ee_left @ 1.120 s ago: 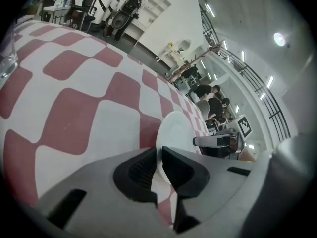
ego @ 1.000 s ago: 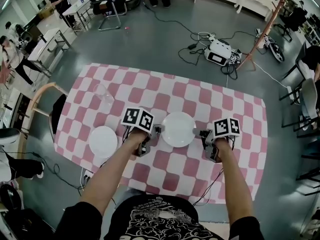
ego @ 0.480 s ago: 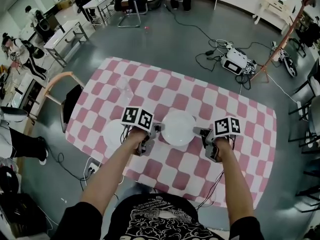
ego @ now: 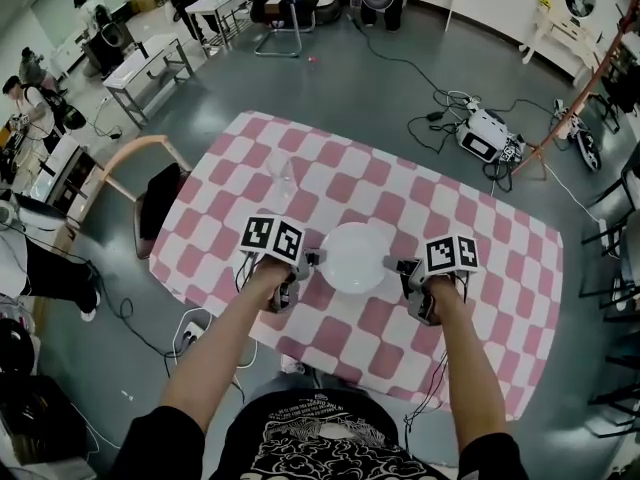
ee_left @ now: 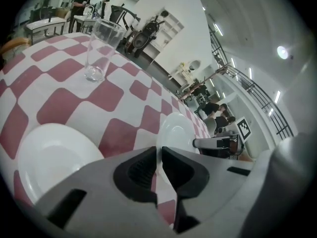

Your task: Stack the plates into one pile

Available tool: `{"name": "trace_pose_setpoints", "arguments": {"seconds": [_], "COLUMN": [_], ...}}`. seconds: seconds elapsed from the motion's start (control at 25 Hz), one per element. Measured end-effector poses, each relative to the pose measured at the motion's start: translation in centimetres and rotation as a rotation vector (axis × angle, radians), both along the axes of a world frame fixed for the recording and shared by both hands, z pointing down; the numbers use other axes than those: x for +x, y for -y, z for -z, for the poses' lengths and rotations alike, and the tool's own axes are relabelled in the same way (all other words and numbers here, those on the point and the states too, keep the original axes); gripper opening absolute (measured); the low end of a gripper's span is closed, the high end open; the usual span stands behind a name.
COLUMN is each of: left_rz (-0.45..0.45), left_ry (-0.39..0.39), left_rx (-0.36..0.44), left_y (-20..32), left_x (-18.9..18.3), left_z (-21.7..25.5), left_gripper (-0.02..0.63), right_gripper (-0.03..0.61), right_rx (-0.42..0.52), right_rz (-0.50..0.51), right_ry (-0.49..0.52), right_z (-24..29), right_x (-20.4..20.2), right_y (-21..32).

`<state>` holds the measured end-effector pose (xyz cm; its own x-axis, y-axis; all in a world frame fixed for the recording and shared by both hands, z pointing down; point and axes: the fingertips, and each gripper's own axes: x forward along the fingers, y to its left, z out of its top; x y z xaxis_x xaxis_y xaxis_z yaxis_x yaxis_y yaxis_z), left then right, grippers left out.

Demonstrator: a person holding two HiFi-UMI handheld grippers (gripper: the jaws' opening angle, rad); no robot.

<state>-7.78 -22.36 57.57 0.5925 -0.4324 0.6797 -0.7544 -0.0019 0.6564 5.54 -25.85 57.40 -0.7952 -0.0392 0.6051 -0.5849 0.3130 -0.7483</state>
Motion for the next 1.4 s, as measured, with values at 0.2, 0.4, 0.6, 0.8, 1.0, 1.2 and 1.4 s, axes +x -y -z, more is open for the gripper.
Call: {"name": "trace_pose_setpoints", "arguments": {"seconds": [0.2,0.4,0.6,0.8,1.0,1.2,1.4], "left_rz": [0.029,0.059,0.092,0.120,0.144,0.162,0.167], "left_ry": [-0.005,-0.007,-0.008,-0.009,-0.005,-0.020,-0.023], "left_rx": [0.007,0.008,0.008,0.000,-0.012,-0.035,-0.060], "left_y": [-1.4,-2.9,-4.5,-6.2,-7.3,-9.2,-9.7], "left_x": [-3.0,-6.1,-9.4,-12.0,-13.3,-16.8,-18.2], "left_z": [0.5,0.6,0.7,0.4,0.0,-1.1,-2.3], "left_gripper": [0.041,0.041,0.041,0.041,0.041,0.041,0.043], "right_gripper": [0.034,0.034,0.034,0.034,0.034,0.032,0.034], "right_rx": [0.004,0.001,0.000,-0.005,-0.020,-0.029,-0.047], "right_rz": [0.022,0.048,0.080,0.107,0.126,0.138,0.132], "right_ry": [0.002,0.007,0.005,0.003,0.004,-0.008,-0.021], "right_z": [0.5,0.7,0.8,0.5,0.0,-0.7,-1.9], "right_x": [-3.1,-6.3,-9.6,-12.4,-13.8,-17.4,-18.8], "right_y": [-1.1,-2.4,-3.7,-4.9,-5.8,-7.4,-7.9]}}
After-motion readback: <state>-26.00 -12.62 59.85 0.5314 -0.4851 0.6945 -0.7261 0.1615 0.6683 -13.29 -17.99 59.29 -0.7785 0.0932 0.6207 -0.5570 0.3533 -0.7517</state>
